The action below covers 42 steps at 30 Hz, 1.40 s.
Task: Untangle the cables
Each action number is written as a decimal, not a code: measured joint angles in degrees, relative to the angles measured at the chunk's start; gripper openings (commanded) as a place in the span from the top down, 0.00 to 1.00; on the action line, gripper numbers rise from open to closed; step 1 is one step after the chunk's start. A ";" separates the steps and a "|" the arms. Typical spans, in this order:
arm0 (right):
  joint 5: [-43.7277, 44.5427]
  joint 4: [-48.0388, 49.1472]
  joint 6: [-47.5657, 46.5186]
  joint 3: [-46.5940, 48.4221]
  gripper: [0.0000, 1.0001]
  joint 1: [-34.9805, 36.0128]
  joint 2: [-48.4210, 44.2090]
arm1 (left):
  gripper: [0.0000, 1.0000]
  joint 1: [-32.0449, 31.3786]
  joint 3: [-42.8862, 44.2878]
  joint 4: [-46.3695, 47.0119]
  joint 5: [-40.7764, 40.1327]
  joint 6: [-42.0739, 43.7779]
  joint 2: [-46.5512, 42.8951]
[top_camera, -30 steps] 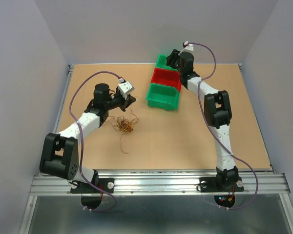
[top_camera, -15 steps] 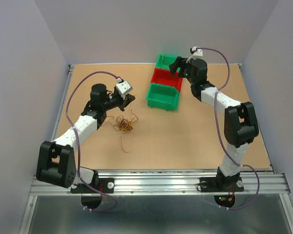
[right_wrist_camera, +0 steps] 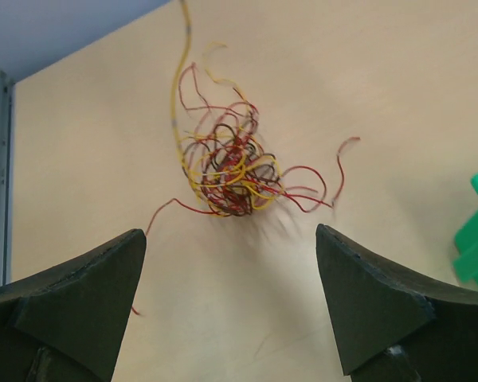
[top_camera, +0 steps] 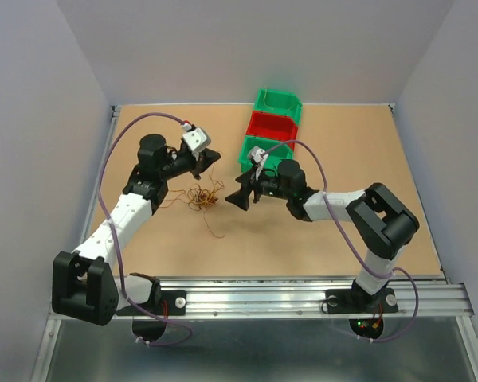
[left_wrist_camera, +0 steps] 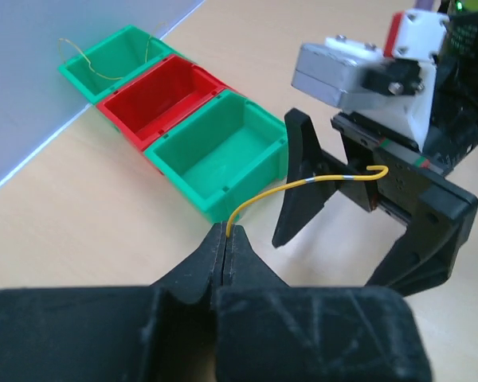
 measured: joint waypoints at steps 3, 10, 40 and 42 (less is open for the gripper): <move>-3.26 6.99 -0.11 -0.94 0.08 1.42 0.63 | 1.00 0.00 2.47 -2.14 0.44 -1.11 -1.07; -3.26 17.05 -0.63 2.38 0.18 5.70 6.97 | 1.00 0.00 13.49 -5.75 7.45 -5.81 -5.18; 11.02 31.17 -1.05 -13.22 0.21 13.38 -1.38 | 1.00 0.00 31.34 -4.02 5.16 -25.64 -8.17; 10.25 31.85 -1.07 -13.22 0.18 13.38 -3.26 | 1.00 -0.02 29.68 -3.52 5.31 -25.83 -9.64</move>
